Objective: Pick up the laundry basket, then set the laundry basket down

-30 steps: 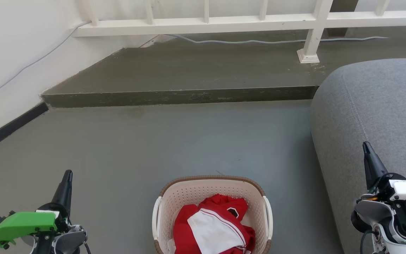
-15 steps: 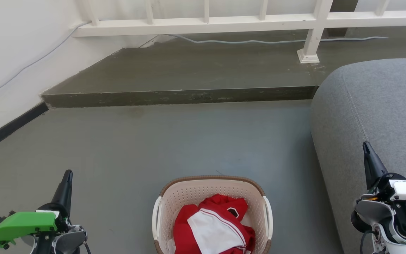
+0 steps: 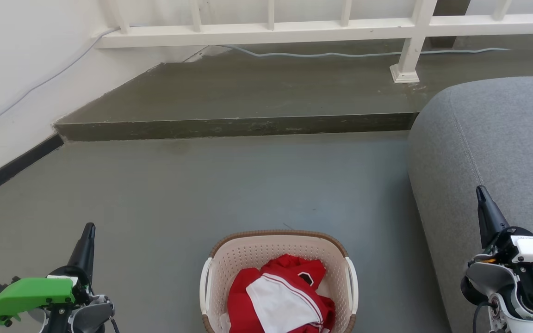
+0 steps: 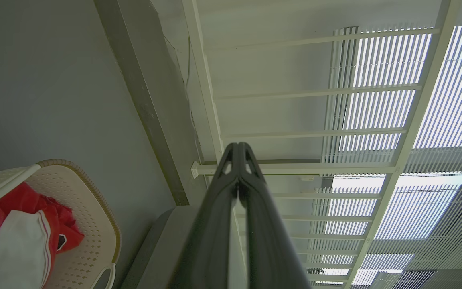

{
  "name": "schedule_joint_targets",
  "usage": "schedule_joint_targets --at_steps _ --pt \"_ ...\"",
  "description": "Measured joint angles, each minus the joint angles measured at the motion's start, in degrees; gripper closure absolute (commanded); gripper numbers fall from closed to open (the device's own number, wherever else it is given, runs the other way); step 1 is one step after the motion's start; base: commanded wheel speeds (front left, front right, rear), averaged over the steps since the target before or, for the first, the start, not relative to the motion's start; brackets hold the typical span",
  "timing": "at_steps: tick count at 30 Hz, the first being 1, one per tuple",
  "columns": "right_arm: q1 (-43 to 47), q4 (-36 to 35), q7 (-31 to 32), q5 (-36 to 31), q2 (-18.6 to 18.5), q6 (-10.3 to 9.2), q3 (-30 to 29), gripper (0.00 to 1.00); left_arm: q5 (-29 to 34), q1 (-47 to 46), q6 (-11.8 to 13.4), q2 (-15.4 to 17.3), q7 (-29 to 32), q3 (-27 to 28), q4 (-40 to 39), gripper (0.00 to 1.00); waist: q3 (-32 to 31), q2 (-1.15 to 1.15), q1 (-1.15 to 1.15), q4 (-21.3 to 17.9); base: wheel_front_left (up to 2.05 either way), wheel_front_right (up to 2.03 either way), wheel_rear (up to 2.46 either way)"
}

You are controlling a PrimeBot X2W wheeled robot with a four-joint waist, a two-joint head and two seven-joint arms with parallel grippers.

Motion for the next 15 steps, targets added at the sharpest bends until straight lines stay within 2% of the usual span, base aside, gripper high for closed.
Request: schedule_joint_targets --at_steps 12,13,15 --pt "0.00 0.00 0.00 0.00 0.00 0.00 0.00 1.00 0.00 0.00 0.00 0.00 0.00 0.00 0.00 1.00 0.00 0.00 0.00 0.00 0.00 0.00 0.00" --pt "0.01 0.05 0.00 0.00 0.02 -0.01 0.01 0.00 0.00 0.01 0.01 -0.01 0.00 -0.01 0.07 0.00 0.00 0.00 0.00 0.00 0.00 0.00 0.00" --pt "0.74 1.11 -0.02 0.00 0.45 -0.25 0.11 0.00 0.01 0.66 0.05 -0.36 0.00 -0.09 1.14 0.00 0.00 0.00 0.00 0.00 0.00 0.00 0.00"
